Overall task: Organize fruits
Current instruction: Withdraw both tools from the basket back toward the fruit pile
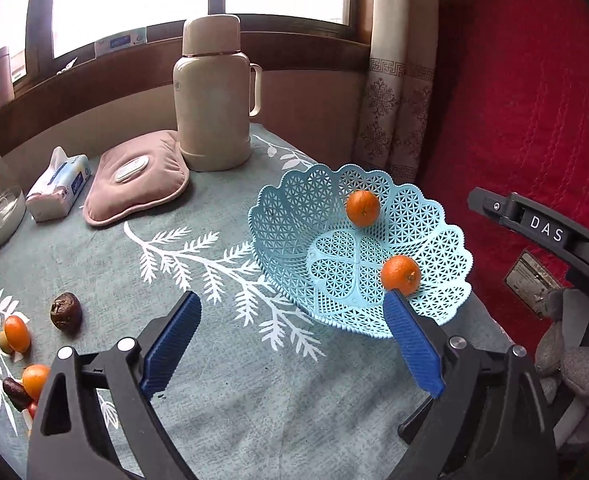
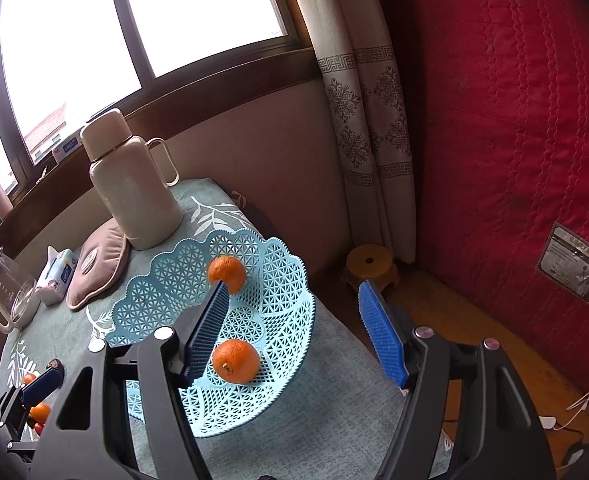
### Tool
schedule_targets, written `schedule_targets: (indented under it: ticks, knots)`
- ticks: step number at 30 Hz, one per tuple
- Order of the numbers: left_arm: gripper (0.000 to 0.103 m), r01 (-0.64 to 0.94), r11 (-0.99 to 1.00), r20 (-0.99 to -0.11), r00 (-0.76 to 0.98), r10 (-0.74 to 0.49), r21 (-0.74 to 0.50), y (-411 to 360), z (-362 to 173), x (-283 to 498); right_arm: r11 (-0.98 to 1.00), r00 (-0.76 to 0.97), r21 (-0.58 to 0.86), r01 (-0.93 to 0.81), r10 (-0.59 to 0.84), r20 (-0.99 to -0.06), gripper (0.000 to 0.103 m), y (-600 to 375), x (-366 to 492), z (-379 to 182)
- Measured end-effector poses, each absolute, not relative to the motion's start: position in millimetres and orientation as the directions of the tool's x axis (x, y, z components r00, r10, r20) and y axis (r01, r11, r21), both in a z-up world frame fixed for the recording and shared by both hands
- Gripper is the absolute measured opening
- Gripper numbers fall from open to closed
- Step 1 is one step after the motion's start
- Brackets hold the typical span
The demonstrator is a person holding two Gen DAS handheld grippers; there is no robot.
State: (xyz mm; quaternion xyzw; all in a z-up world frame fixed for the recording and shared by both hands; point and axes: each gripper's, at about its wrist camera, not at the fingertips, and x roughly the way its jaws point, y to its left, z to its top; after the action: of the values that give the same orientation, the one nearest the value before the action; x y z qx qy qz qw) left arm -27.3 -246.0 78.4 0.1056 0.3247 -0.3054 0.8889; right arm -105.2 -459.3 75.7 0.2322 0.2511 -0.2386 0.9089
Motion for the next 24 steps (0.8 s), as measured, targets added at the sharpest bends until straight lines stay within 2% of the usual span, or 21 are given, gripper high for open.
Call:
schedule_targets:
  ticks: [7, 9, 24]
  knots:
    - [0.095, 0.551, 0.830, -0.619, 0.681, -0.390, 0.083, -233.0, 78.9, -32.9, 0.781, 0.774, 0.317, 0.538, -0.309, -0.553, 0.070, -456.5, -107.1, 78.1]
    - [0.095, 0.530, 0.842, -0.611, 0.701, -0.369, 0.099, -227.3, 79.3, -34.5, 0.784, 0.782, 0.321, 0.531, -0.308, -0.543, 0.077, -453.6, -108.5, 79.9]
    - [0.095, 0.427, 0.894, -0.572, 0.770, -0.281, 0.135, -188.3, 84.5, -39.4, 0.842, 0.840, 0.328, 0.428, -0.237, -0.488, 0.084, -417.6, -108.3, 89.8]
